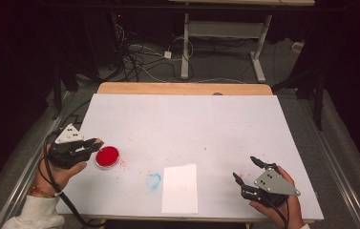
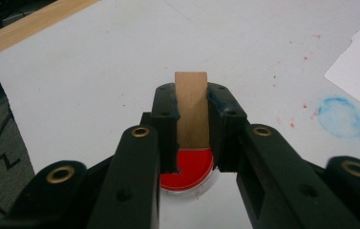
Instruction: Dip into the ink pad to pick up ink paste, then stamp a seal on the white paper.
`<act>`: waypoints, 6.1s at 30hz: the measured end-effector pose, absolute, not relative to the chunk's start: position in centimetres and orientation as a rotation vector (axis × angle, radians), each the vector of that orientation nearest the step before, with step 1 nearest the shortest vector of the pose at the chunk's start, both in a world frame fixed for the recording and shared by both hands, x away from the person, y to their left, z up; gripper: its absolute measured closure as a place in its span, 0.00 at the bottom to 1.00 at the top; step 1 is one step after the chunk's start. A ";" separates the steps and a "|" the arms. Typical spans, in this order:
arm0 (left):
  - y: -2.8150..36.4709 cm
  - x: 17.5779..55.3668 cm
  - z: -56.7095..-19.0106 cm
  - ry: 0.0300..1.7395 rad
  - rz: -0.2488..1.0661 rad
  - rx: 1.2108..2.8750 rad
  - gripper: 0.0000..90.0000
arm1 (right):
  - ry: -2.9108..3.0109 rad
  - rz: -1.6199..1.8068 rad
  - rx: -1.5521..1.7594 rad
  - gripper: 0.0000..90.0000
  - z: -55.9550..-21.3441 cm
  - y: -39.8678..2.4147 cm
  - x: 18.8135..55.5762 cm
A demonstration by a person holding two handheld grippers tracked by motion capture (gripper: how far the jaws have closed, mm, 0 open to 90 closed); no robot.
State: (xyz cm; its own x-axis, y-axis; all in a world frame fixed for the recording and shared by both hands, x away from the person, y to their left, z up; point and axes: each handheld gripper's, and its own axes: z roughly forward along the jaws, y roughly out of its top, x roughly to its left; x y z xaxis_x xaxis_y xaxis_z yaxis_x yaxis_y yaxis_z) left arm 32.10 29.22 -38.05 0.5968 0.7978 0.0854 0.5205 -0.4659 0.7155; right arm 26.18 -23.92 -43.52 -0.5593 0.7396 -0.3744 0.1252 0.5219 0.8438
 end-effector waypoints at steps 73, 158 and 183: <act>29.3 36.7 -45.9 1.203 0.298 2.281 0.82 | 2.048 1.014 0.685 0.31 -43.8 -23.7 26.7; 11.5 32.0 -42.2 0.468 0.227 2.438 0.82 | 2.050 1.011 0.683 0.31 -44.0 -23.9 26.0; 7.9 32.9 -46.3 0.425 0.104 2.546 0.82 | 2.060 0.985 0.678 0.31 -44.2 -23.8 26.1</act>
State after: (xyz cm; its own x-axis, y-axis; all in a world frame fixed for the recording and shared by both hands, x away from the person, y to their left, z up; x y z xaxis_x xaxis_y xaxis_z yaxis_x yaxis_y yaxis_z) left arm 32.90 7.93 -46.31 0.9469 0.3213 -0.0138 0.2786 -0.7981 0.5342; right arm 26.06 -23.76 -44.17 -0.5851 0.7097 -0.3924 0.1402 0.5652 0.8130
